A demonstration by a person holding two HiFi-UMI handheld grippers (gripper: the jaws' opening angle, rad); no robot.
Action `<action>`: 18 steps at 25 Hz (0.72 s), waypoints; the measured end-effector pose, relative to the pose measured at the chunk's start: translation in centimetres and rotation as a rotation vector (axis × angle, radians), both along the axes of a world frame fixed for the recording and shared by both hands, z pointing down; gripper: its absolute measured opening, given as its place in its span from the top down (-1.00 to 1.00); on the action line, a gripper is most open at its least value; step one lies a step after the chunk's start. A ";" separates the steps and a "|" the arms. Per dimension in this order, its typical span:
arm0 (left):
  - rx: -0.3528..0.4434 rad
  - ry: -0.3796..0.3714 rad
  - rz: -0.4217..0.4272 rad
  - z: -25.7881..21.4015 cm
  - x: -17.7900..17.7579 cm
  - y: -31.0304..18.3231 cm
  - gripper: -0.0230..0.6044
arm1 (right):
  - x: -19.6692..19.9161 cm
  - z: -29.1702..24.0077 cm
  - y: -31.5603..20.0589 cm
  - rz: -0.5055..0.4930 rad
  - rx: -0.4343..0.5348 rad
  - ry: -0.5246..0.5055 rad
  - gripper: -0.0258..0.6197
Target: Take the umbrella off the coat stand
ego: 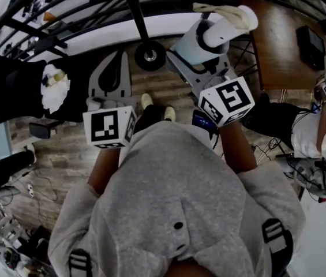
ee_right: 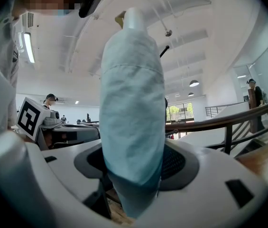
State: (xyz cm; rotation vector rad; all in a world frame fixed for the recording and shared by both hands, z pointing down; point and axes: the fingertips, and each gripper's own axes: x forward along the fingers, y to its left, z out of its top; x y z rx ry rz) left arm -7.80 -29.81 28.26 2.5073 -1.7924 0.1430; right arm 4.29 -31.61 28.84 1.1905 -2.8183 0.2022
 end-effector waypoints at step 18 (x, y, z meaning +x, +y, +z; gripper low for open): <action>0.026 0.026 0.040 1.6 -2.4 6.4 0.89 | -2.3 1.5 7.6 0.031 0.002 0.007 0.03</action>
